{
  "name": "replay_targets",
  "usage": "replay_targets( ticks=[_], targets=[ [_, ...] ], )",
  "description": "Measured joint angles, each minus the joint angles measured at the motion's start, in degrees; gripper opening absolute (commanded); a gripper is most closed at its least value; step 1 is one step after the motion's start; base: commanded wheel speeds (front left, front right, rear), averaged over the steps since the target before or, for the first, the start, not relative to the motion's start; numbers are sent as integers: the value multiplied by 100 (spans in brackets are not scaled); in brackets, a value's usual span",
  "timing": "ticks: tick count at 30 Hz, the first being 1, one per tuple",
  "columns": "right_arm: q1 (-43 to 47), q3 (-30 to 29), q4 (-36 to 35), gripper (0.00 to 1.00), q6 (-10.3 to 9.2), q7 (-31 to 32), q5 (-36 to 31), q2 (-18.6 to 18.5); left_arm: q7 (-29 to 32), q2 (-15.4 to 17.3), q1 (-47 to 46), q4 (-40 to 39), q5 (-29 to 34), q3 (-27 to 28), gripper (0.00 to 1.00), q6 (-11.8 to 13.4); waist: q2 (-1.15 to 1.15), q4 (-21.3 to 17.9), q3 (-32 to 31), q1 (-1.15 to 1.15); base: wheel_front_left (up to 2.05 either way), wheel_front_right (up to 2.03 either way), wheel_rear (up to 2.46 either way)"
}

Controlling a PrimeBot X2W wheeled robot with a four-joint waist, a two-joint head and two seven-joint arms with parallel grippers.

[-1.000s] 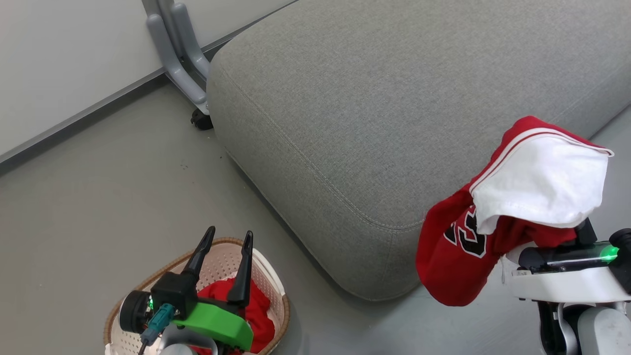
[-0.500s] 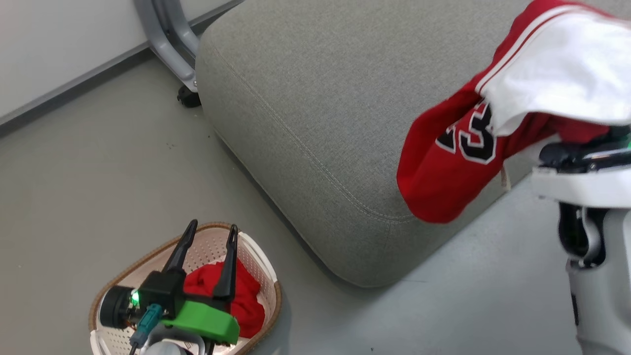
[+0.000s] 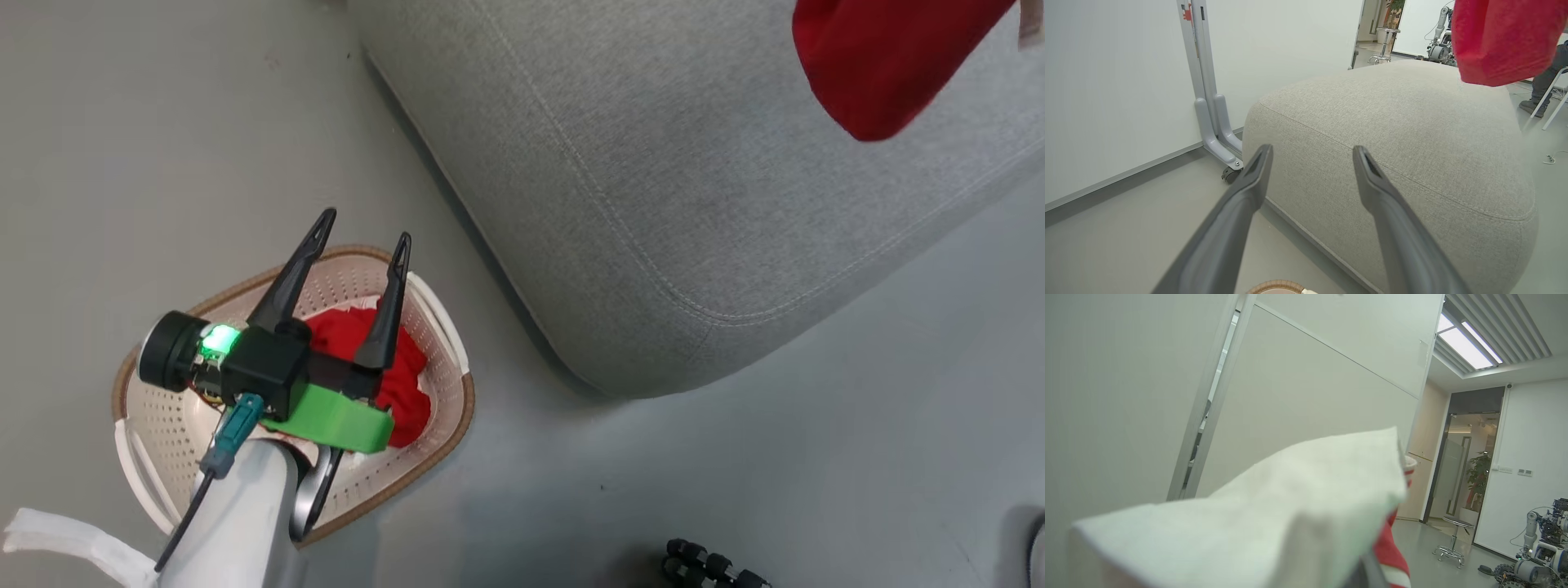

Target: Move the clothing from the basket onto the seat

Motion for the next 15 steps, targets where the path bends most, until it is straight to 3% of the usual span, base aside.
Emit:
replay_targets(
  ticks=[6,15],
  targets=[
    [-820,121,891,0,0,0,-194,-299,0,104,-341,-75,0,-63,100,-1,0,350,642,0,0,0,0],
    [-991,-63,2017,0,0,0,-333,-237,0,138,-450,-134,0,-148,100,-1,0,840,1288,0,0,0,0]
  ],
)
